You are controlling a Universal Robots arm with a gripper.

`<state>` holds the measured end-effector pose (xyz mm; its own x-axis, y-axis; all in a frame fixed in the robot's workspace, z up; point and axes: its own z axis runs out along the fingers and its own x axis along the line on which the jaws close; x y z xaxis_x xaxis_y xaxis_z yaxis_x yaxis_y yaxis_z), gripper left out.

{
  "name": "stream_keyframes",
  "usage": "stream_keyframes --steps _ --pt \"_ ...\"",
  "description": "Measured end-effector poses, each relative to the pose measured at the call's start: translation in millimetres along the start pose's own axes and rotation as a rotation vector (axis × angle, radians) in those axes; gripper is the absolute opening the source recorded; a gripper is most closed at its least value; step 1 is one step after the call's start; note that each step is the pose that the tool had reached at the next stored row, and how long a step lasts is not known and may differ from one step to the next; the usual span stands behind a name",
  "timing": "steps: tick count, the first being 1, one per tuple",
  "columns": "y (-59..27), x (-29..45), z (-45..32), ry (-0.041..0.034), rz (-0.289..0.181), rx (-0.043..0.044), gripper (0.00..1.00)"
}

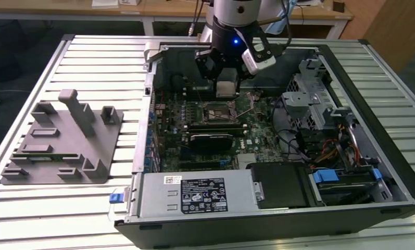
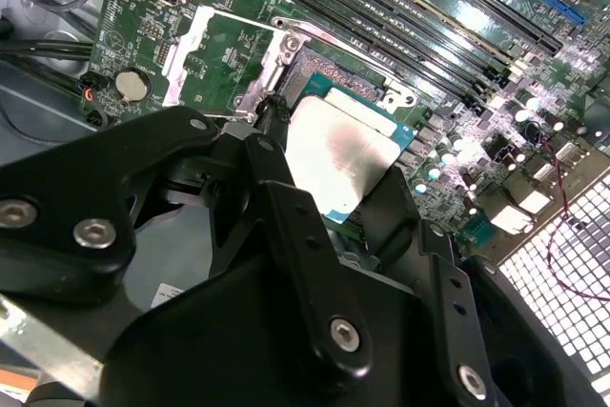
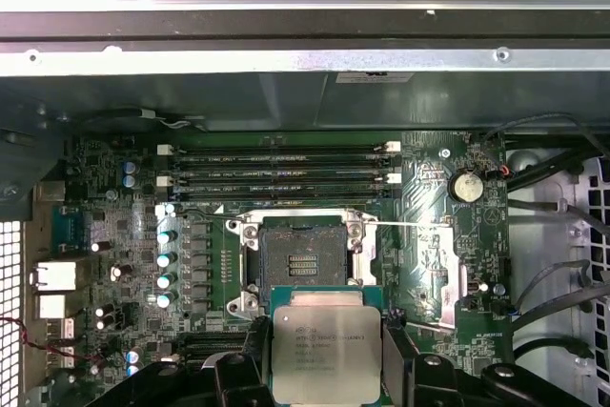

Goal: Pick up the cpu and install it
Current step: 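Place the cpu into insertion slot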

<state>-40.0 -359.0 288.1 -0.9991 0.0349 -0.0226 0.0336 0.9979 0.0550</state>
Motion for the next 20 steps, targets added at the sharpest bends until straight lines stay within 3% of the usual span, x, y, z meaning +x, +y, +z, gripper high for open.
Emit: stream_keyframes --steps 9,20 --pt "0.0 0.0 0.2 -0.0005 0.009 0.0002 0.55" --pt "0.0 0.0 0.8 -0.0113 0.206 0.0047 0.55"
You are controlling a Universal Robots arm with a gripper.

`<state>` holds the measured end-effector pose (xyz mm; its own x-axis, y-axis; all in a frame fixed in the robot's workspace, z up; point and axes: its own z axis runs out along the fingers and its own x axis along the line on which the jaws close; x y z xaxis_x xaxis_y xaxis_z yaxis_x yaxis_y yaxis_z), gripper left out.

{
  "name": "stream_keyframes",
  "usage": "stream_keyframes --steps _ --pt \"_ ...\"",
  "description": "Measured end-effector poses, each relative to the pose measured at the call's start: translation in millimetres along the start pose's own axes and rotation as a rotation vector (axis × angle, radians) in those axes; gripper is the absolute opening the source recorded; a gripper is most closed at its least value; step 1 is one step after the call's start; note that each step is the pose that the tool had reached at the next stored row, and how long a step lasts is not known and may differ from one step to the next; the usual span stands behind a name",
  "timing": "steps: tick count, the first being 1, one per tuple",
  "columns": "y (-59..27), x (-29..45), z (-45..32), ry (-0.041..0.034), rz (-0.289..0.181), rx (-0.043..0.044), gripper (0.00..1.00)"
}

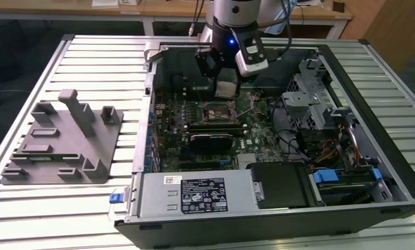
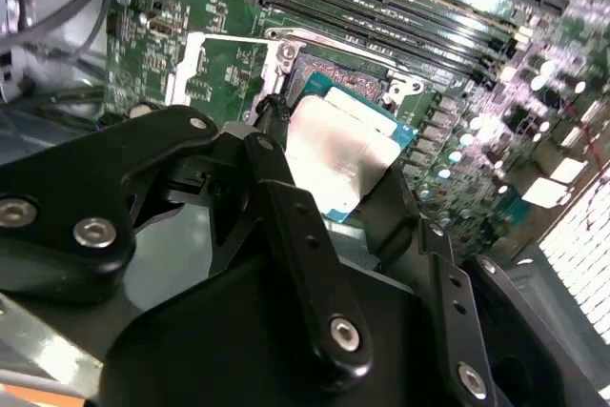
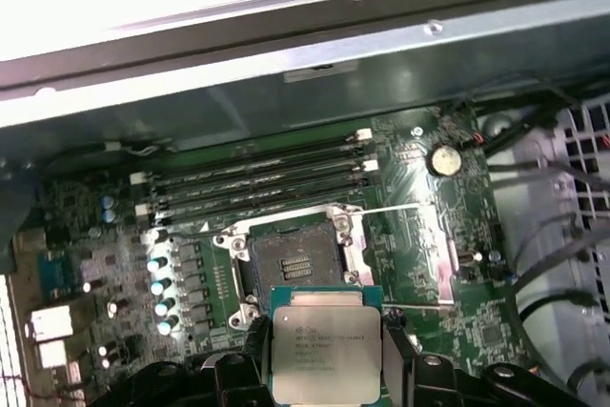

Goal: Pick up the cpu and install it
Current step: 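Place the cpu into insertion slot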

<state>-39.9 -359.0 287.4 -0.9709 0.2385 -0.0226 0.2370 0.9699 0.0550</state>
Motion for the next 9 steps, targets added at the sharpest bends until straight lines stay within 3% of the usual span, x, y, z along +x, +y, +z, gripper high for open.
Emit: stream_keyframes --steps 9 --pt "0.0 0.0 0.5 -0.009 0.163 0.0037 0.55"
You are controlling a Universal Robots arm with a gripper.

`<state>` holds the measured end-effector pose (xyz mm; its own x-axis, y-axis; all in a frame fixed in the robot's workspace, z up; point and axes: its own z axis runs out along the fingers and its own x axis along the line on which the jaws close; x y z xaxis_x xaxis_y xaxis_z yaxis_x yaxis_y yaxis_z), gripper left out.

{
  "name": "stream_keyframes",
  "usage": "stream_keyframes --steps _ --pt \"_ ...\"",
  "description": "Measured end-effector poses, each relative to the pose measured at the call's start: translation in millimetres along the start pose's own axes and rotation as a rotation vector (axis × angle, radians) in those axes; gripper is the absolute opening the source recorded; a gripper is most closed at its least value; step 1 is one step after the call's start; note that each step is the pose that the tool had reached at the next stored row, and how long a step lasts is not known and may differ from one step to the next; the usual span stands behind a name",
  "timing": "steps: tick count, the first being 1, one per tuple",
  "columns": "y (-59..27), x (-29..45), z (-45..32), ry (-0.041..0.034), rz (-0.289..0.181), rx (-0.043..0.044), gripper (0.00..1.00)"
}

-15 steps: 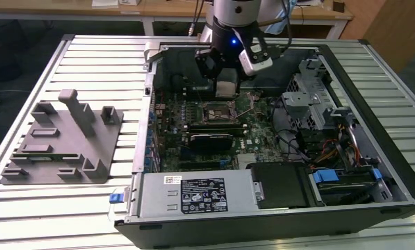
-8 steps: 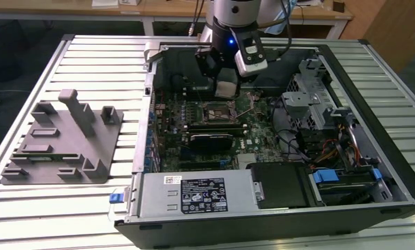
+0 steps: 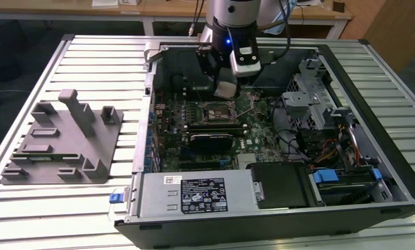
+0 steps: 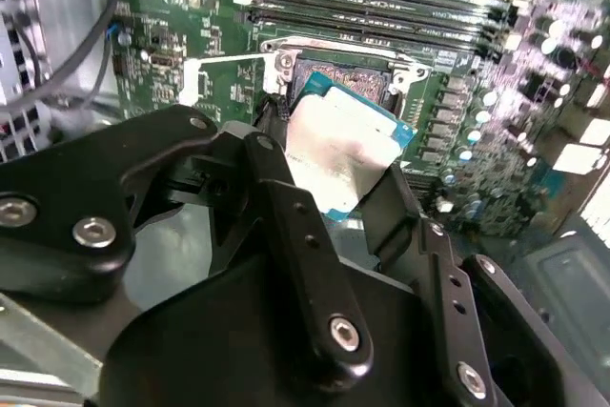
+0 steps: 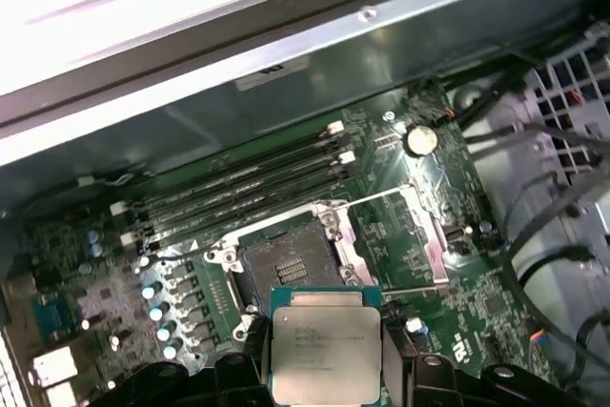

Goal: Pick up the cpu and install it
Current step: 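Place the cpu into insertion slot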

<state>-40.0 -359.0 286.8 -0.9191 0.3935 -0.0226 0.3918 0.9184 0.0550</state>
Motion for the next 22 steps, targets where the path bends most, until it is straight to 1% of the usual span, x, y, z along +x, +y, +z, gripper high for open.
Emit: stream_keyframes --steps 15,16,22 --pt "-0.1 0.0 1.0 -0.0151 0.273 0.0064 0.55" --pt "-0.1 0.0 1.1 -0.0171 0.309 0.0072 0.55" --pt "-0.1 0.0 1.5 -0.0232 0.418 0.0098 0.55"
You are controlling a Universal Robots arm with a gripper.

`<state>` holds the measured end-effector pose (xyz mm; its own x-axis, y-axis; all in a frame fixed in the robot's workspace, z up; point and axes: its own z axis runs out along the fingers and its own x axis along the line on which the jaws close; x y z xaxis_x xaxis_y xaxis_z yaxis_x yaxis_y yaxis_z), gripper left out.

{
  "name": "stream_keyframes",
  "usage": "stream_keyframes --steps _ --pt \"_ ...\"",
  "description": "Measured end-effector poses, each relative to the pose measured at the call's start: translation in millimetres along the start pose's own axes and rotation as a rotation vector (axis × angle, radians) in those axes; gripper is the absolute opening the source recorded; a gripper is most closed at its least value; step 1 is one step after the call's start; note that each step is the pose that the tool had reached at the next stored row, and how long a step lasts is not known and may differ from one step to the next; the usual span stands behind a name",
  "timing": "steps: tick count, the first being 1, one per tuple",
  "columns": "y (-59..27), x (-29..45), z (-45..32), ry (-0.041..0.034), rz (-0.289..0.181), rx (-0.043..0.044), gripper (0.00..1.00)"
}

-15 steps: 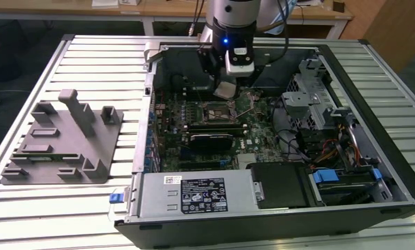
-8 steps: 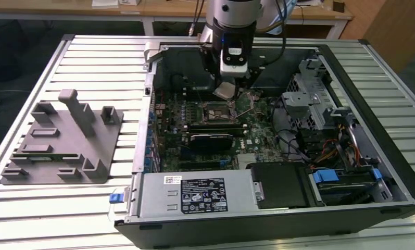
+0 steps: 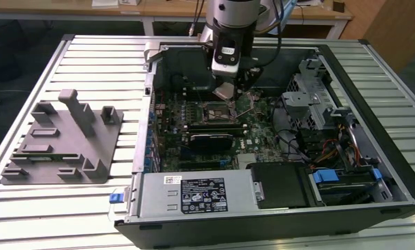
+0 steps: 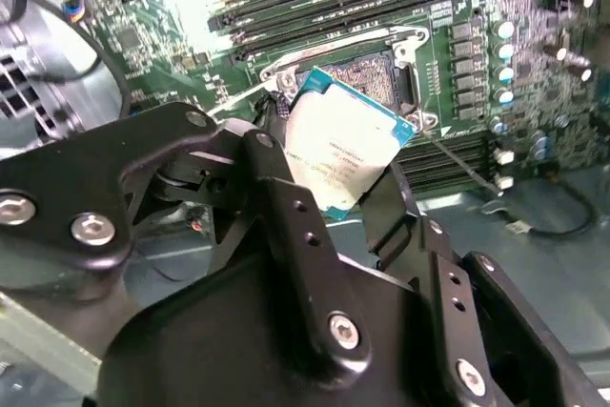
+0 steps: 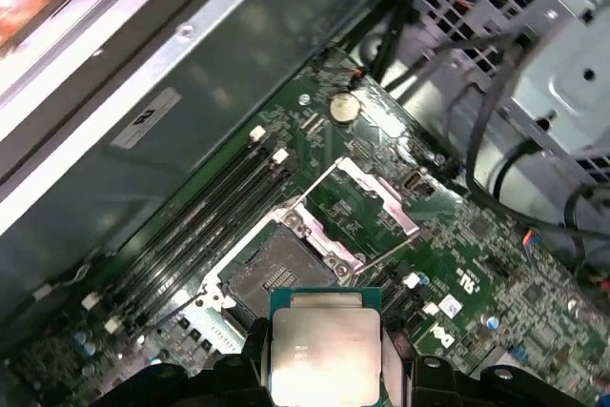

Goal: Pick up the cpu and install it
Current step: 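Place the cpu into insertion slot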

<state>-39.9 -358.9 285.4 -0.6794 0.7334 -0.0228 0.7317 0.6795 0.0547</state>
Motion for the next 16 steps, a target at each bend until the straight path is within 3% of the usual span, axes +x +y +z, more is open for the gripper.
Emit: stream_keyframes --steps 16 --pt "0.0 0.0 0.9 -0.0163 0.291 0.007 0.55"
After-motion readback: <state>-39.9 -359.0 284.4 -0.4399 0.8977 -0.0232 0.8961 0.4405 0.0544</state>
